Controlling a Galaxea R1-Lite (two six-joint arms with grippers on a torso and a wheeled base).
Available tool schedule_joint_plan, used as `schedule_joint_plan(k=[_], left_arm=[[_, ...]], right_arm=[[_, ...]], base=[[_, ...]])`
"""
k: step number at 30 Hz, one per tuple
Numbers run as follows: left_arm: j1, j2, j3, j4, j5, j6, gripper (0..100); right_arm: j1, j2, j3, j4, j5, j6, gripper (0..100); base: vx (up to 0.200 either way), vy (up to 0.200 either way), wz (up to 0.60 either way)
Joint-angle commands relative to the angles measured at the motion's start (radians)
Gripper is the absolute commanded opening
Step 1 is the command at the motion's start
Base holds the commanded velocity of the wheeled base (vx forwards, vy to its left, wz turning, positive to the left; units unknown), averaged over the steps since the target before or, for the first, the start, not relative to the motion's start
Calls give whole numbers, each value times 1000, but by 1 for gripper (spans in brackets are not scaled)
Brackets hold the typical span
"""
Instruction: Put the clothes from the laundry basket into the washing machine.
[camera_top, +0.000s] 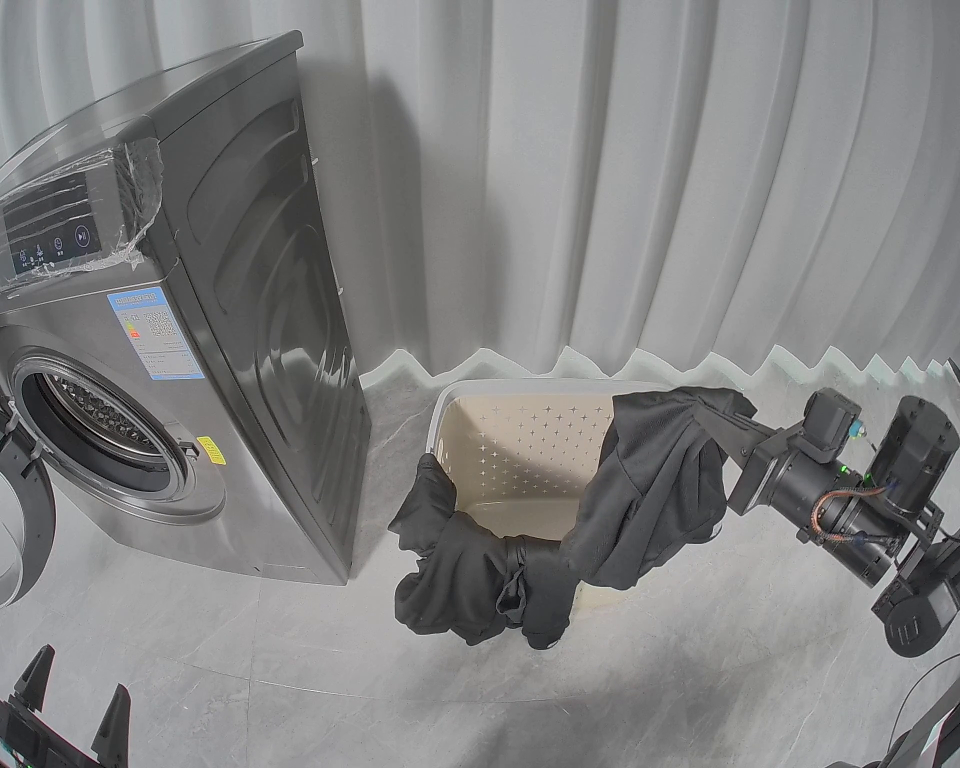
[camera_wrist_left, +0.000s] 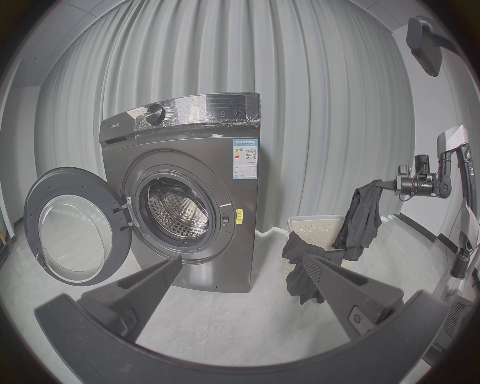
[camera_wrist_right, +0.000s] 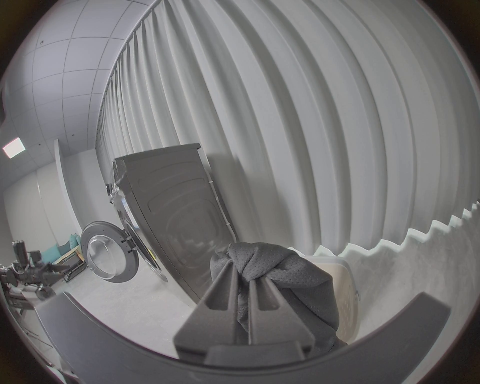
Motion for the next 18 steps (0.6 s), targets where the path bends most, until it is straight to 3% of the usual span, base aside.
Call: schedule_joint_plan(k=[1,4,6,9,14,18], left_arm=[[0,-16,16,0,1,-3,100],[0,-16,16,0,1,-7,100],[0,-16,16,0,1,-9,100],[0,-16,16,0,1,-13,100],[0,-16,16,0,1,-10,100],[0,-16,16,0,1,-12,100]], right_arm=[[53,-168,-103,116,-32,-2,0],[53,-208,-110,160,-46,-2,0],[51,-245,-110,211,-81,-2,0],[45,-251,-121,237,-124,-2,0],[45,-245,-123,237,-135,-2,0],[47,-245,-121,239,-156,-2,0]], base=[[0,0,0],[0,0,0],[0,0,0],[-200,0,0],[-200,0,0],[0,0,0]])
